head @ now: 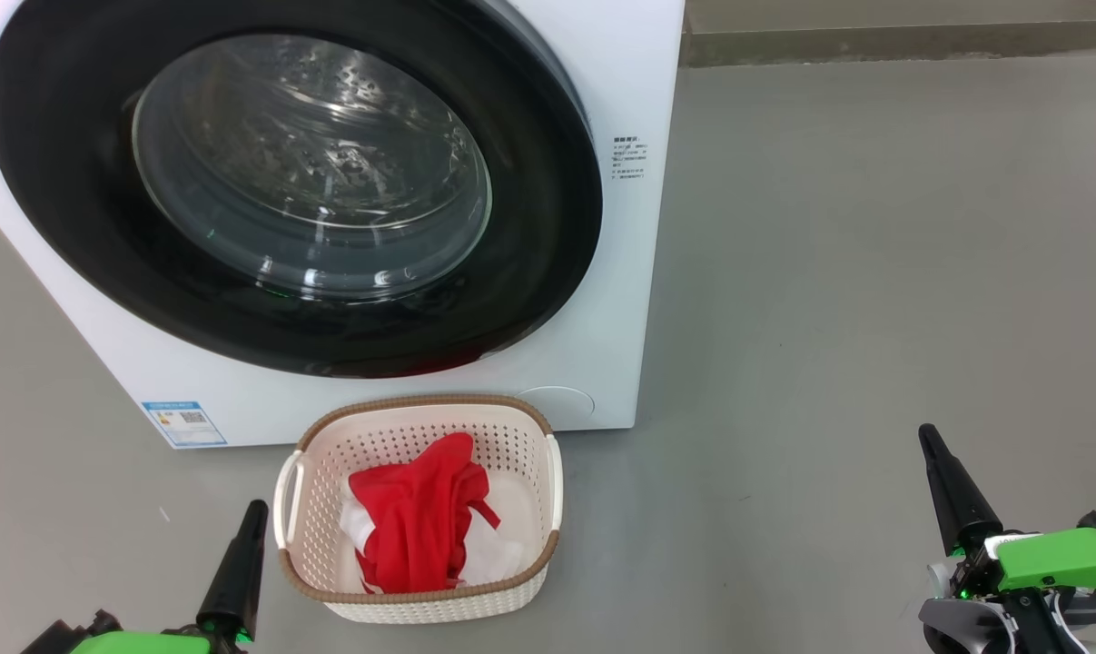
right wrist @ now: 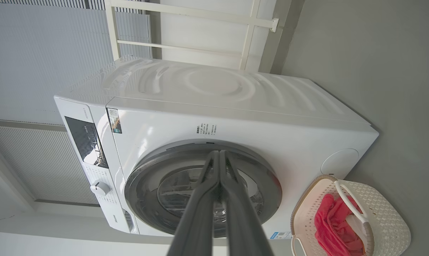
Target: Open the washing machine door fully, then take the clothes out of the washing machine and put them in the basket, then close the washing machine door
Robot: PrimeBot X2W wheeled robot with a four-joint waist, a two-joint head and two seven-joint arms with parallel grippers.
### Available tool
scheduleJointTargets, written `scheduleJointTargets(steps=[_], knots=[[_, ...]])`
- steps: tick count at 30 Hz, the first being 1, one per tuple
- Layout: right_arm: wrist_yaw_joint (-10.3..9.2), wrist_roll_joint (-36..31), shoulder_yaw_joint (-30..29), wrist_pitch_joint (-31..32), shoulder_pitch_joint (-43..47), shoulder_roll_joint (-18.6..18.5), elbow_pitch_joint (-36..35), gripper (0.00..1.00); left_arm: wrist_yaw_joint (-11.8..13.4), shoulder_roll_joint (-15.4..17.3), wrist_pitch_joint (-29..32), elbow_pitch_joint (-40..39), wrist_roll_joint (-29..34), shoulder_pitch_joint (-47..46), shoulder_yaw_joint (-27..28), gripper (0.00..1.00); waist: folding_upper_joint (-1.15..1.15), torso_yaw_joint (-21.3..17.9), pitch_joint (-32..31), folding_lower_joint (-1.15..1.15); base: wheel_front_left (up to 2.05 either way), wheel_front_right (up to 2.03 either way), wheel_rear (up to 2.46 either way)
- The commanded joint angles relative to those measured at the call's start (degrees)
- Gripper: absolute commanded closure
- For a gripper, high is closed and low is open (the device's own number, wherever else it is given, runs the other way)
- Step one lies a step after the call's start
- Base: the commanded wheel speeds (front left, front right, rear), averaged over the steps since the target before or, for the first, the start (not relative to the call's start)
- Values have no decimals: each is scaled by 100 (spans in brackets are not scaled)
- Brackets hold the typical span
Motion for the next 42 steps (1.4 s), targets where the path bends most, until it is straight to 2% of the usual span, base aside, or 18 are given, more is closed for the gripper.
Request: scheduleJointTargets(steps=[1, 42], knots=[[-4, 5, 94, 35, -248, -89, -173, 100, -40, 59, 27, -134, -37, -231, 208, 100, 0, 0, 0, 0, 0, 0, 0], [-4, 5, 95, 34, -248, -89, -173, 100, -40, 59, 26, -134, -39, -231, 206, 100, 0, 0, 0, 0, 0, 0, 0]])
